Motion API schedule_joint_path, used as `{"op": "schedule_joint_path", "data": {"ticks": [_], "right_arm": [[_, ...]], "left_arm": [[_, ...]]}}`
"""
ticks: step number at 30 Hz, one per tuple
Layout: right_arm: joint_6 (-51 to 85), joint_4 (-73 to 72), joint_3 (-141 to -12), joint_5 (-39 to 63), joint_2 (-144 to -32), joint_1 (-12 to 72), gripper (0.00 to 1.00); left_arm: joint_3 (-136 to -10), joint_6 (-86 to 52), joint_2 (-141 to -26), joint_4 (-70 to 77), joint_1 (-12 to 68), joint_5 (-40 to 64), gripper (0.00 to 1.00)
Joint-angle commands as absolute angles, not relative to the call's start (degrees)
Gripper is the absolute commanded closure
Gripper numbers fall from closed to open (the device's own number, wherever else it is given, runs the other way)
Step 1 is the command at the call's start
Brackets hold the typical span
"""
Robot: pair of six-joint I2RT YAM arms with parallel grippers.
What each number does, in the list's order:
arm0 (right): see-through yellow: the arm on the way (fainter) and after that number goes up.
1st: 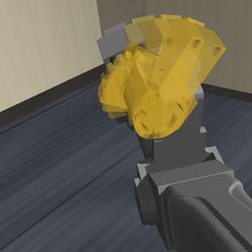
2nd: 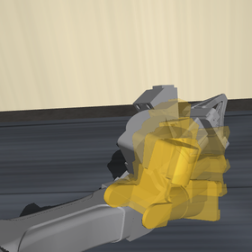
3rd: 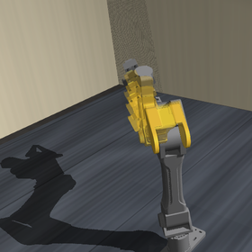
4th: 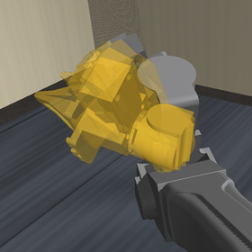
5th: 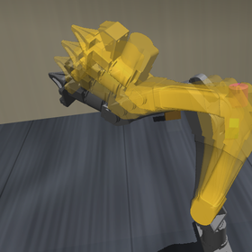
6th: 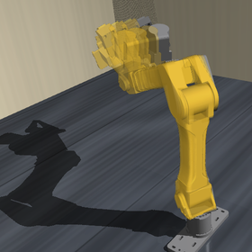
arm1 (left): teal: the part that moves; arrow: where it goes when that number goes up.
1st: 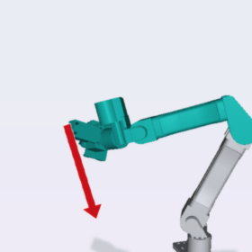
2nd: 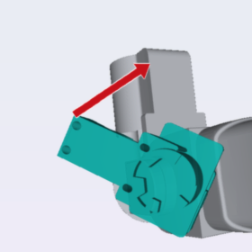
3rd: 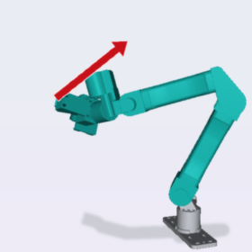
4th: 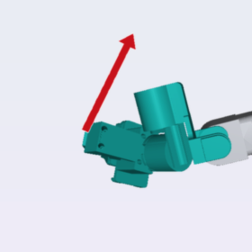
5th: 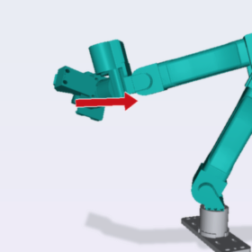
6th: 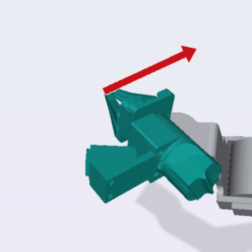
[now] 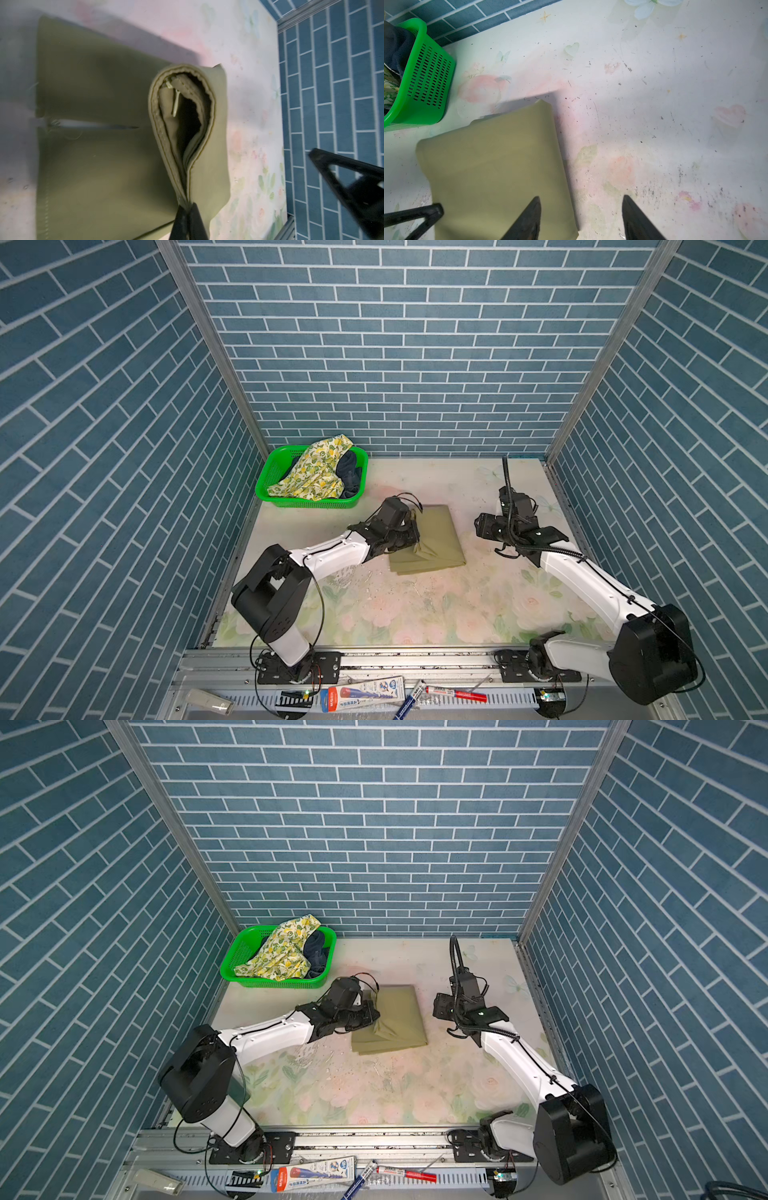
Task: Fold and stack skirts
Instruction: Smooth out the skirt at the center of the table.
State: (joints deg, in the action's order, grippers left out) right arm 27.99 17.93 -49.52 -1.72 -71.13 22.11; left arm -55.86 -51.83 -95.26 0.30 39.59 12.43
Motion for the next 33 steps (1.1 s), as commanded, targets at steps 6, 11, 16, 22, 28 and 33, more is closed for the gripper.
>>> {"op": "schedule_joint_path", "data": {"ticks": [6, 11, 16, 22, 28, 33], "right_arm": [[24.76, 17.71, -48.60, -0.43, -71.02, 21.92, 0.37], [24.95, 11.15, -45.88, 3.31, -70.66, 22.09, 0.31], [25.47, 0.92, -43.25, 4.53, -72.32, 25.57, 0.26], [23.07, -17.42, -36.34, -0.46, -73.20, 31.90, 0.22], [25.23, -24.12, -35.03, -3.23, -75.69, 34.79, 0.23], [24.43, -26.59, -34.10, -2.21, -76.96, 35.81, 0.26]], "left_arm": [[-55.62, -53.18, -101.79, 7.65, 38.50, 13.83, 1.00], [-60.61, -52.05, -101.85, 5.34, 38.75, 14.59, 1.00], [-64.18, -51.75, -102.20, 3.82, 39.32, 15.21, 1.00], [-64.93, -53.22, -102.46, 5.01, 39.81, 16.57, 1.00], [-65.52, -53.46, -102.22, 5.97, 40.39, 17.38, 1.00], [-65.65, -54.21, -103.05, 7.24, 40.52, 18.38, 1.00]]}}
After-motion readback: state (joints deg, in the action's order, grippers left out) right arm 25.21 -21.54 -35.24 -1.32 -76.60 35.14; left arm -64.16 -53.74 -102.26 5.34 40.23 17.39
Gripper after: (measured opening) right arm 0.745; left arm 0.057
